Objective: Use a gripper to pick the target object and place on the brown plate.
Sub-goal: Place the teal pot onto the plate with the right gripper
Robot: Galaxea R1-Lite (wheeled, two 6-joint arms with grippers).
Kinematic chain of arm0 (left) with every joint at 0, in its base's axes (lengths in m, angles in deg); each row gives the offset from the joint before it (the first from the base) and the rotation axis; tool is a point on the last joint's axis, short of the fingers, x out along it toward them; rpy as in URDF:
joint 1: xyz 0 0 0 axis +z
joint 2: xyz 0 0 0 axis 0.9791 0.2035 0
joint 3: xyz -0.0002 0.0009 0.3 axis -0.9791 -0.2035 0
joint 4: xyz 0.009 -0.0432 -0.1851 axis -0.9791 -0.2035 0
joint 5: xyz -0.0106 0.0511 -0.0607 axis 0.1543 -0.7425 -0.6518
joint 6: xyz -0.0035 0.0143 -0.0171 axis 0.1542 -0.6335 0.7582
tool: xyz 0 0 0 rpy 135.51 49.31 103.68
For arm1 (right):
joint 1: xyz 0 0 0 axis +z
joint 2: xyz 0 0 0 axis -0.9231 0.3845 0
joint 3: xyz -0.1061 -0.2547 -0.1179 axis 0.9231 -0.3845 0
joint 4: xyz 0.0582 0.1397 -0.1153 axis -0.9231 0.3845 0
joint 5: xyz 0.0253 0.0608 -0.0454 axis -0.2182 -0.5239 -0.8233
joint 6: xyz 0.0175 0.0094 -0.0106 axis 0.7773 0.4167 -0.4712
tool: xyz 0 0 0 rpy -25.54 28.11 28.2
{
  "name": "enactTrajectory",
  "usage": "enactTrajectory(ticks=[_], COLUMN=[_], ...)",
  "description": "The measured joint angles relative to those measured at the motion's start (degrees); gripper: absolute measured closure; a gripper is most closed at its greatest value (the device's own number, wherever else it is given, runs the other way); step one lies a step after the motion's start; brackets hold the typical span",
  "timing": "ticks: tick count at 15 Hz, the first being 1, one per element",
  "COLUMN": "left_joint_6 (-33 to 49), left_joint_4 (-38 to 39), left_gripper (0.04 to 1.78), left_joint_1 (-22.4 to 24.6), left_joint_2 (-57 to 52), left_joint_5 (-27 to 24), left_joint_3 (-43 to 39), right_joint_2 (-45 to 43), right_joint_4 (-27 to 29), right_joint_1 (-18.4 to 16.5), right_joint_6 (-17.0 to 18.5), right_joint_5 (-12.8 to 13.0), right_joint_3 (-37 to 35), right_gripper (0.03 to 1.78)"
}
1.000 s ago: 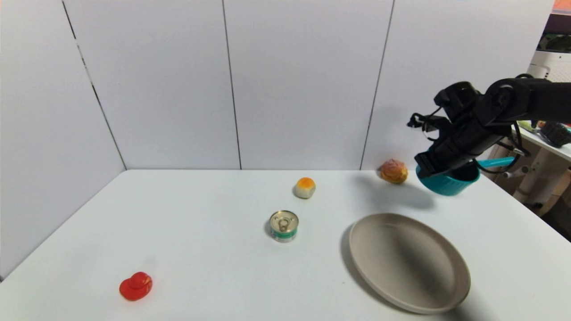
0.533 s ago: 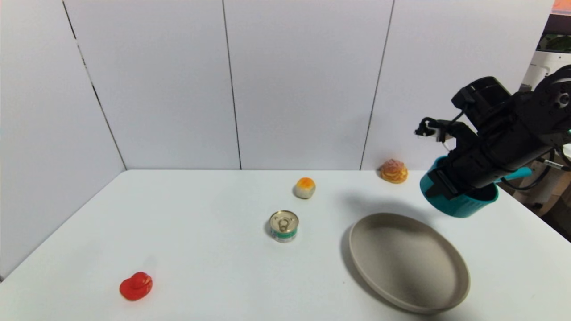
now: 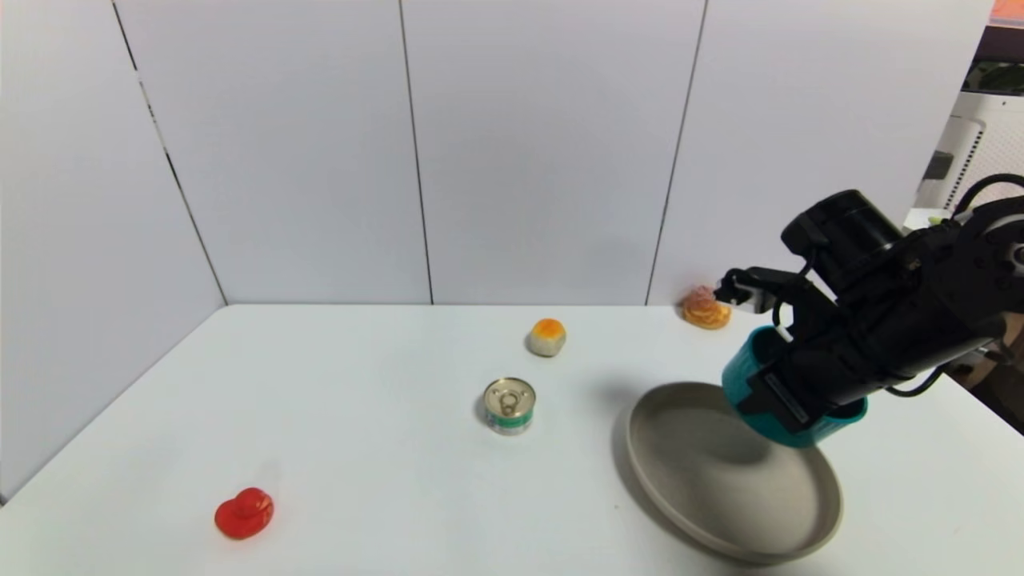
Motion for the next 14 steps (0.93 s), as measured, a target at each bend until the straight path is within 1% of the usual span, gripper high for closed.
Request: enactTrajectory(ticks=[4, 6, 7, 9, 12, 14], left_joint_6=[0.0, 0.0, 0.0, 0.0, 0.0, 0.0], left_joint_4=[0.0, 0.0, 0.0, 0.0, 0.0, 0.0], left_gripper=[0.13, 0.13, 0.13, 0.13, 0.13, 0.13], left_joint_1=[0.0, 0.0, 0.0, 0.0, 0.02, 0.0], left_joint_2=[0.0, 0.0, 0.0, 0.0, 0.0, 0.0], left_joint_5=[-0.02, 0.0, 0.0, 0.0, 0.0, 0.0], left_joint_3=[0.0, -0.02, -0.05, -0.05, -0.05, -0.02], right_joint_2=[1.46, 1.87, 1.95, 1.93, 1.51, 0.05], right_joint_4=[-5.27, -6.45, -6.5, -6.5, -6.42, -6.4], right_joint_1=[2.78, 3.68, 3.94, 4.29, 4.73, 4.96], right_joint_6=[-0.04, -0.06, -0.06, -0.09, -0.06, -0.09], right_joint_5=[0.24, 0.27, 0.27, 0.22, 0.24, 0.41], right_joint_3=[-4.63, -6.34, -6.89, -7.83, -8.29, -8.18], right_gripper=[1.68, 1.68, 1.47, 1.15, 0.82, 0.66])
